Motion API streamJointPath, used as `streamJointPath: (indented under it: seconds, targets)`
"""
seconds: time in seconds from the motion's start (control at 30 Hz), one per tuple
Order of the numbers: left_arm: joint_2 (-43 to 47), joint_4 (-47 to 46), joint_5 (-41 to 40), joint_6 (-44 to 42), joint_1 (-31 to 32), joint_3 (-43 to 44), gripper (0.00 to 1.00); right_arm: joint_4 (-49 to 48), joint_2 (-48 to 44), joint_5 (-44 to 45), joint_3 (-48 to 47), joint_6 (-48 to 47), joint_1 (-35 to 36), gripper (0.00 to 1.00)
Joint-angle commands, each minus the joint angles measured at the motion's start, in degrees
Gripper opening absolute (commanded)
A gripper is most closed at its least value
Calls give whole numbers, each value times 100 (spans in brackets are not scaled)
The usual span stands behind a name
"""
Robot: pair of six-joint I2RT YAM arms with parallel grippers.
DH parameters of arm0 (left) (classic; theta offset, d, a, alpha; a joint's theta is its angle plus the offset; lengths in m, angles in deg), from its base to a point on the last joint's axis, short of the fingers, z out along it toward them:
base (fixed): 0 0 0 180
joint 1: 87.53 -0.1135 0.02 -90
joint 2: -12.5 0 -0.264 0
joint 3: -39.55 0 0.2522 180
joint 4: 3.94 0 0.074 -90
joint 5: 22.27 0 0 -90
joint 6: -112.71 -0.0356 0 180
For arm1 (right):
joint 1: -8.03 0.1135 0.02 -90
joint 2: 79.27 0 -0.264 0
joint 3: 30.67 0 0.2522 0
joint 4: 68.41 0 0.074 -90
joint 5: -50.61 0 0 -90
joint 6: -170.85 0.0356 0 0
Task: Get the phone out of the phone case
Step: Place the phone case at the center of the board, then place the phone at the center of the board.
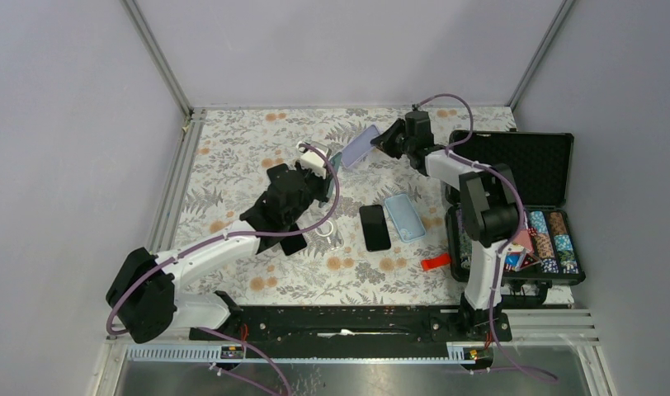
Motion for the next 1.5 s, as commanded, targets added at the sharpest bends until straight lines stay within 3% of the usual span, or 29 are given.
streamJointPath:
  seconds: [0.0, 0.13, 0.17, 0.2, 0.23, 0.37, 0.6, 0.8, 0.93, 1.2, 1.47]
  targets:
    - [320, -318, -17, 85, -6, 52, 0, -257, 583, -102, -588, 318, 27, 1]
    - [265, -323, -67, 112, -6, 48, 0, 36, 796, -9, -887, 194, 63, 30]
    - [232, -330, -82, 113, -6, 57, 0, 119, 806, 33, -917, 168, 65, 40]
    - [170, -344, -130, 132, -13, 75, 0, 499, 793, 173, -1024, 48, 65, 64]
    - [152, -361, -145, 138, -13, 75, 0, 685, 793, 196, -1119, -68, 69, 73]
    - [2, -402, -116, 127, -23, 128, 0, 1625, 768, 424, -1532, -611, 65, 83]
    - [-534, -176, -43, -255, -39, 606, 0, 2732, 196, 1028, -1599, -1415, 65, 93]
    - [-1529, 340, 233, -1013, -59, 1580, 0, 2589, -1114, 1010, -772, -1761, 2, 93]
    - [-2508, 798, 85, -1380, -64, 2466, 0, 2833, -1959, 691, -542, -1395, -246, 89]
    - [-4002, 1530, -354, -1259, -43, 4148, 0, 3041, -3142, 1081, -35, -1361, -627, 87]
    - [-5280, 2504, -939, -1117, 124, 5668, 0, 3239, -3614, 1406, 66, -1443, -712, 86]
